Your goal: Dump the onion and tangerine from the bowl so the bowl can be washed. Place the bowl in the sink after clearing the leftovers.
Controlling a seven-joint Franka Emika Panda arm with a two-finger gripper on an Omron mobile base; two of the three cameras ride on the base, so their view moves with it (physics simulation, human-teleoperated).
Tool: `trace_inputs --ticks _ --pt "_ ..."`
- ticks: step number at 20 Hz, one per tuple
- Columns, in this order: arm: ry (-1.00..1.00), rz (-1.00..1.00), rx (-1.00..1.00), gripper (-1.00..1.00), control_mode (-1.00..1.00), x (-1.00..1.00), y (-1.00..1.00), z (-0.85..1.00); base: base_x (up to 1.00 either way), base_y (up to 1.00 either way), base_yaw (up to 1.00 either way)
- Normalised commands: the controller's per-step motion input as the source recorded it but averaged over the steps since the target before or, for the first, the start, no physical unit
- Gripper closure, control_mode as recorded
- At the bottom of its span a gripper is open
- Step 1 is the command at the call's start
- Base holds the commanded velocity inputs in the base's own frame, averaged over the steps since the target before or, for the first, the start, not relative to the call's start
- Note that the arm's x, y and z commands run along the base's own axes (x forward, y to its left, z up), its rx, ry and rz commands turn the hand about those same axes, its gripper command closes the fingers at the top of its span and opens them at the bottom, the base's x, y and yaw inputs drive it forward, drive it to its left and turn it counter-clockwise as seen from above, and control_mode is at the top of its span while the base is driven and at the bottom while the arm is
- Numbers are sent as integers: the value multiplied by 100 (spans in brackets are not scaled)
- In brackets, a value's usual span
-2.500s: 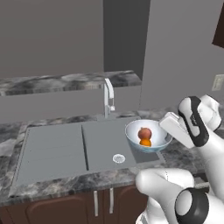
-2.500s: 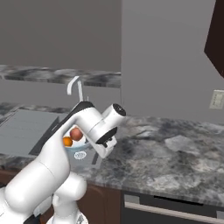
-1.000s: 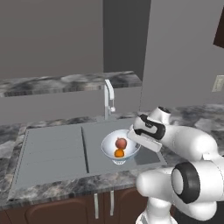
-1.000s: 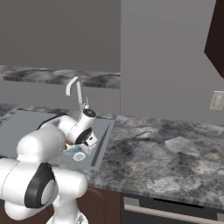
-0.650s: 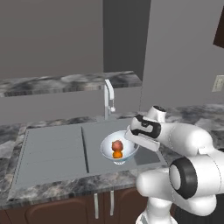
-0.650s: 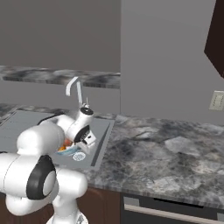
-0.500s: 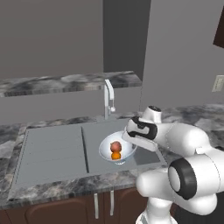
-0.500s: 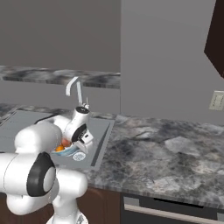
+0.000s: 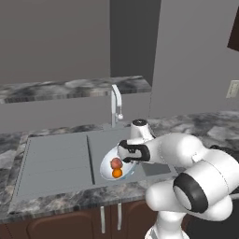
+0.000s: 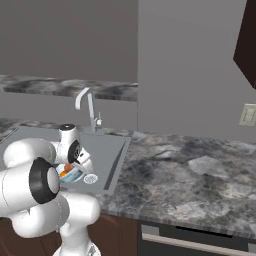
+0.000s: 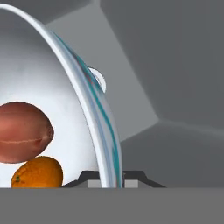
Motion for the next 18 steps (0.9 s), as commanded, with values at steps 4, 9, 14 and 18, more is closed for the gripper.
trace_inputs --ticks 4,9,14,18 --pt "0 0 -14 100 -100 25 33 -4 0 0 0" --pt "0 -3 -7 100 -100 23 30 0 0 0 0" --pt "0 0 -7 100 -100 0 0 0 0 0 0" --pt "-6 0 -10 100 -100 0 -17 -3 0 0 0"
